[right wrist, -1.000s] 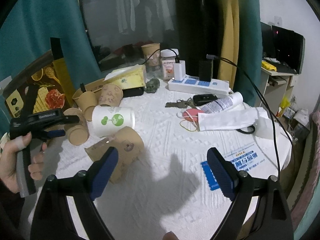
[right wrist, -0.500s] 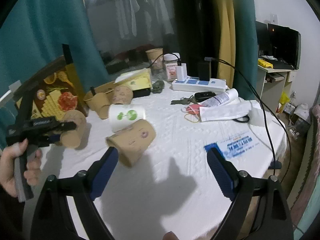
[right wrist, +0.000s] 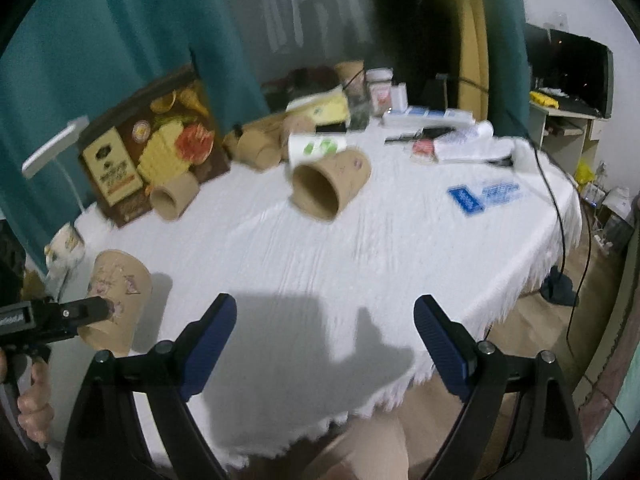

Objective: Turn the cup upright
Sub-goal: 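Close the right gripper on the pig-printed paper cup and lift it, then rotate the held paper cup upright with the right gripper, then lower the upright cup onto the tablecloth and open the right gripper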

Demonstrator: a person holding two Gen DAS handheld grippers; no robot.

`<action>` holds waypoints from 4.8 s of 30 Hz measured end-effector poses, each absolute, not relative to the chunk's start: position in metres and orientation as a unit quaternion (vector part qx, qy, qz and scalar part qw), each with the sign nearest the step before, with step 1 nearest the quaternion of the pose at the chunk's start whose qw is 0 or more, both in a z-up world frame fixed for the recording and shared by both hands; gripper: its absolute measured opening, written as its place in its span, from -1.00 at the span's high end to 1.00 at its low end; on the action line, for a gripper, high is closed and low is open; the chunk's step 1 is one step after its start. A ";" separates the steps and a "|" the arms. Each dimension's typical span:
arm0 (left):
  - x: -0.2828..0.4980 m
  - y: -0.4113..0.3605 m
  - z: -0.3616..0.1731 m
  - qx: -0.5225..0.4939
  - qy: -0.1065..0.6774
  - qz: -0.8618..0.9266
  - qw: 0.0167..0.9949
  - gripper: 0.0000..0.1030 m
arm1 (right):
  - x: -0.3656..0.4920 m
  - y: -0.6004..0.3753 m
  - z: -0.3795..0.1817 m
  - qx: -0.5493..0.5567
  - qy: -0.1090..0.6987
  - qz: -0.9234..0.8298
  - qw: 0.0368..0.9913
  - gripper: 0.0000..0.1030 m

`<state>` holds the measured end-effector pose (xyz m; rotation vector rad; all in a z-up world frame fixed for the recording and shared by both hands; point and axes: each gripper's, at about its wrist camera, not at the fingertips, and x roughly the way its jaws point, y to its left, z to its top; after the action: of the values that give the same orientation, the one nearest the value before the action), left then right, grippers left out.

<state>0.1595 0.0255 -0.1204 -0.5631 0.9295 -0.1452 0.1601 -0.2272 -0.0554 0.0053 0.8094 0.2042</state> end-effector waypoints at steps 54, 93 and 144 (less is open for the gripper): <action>0.001 0.157 -0.124 -0.207 0.344 0.103 0.910 -0.52 | 0.239 -0.006 -0.111 -0.140 0.636 0.338 0.680 -0.73; 0.015 0.140 -0.120 -0.194 0.351 0.097 0.911 -0.52 | 0.203 -0.018 -0.092 -0.169 0.327 0.312 0.876 -0.28; 0.000 0.033 -0.093 -0.025 0.305 0.075 0.949 -0.74 | 0.077 -0.150 -0.066 -0.056 0.376 0.198 0.904 -0.29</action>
<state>-0.0003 0.0326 -0.0926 -0.0503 0.6204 0.1523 0.0773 -0.1504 -0.0657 -0.1163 0.7770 0.4092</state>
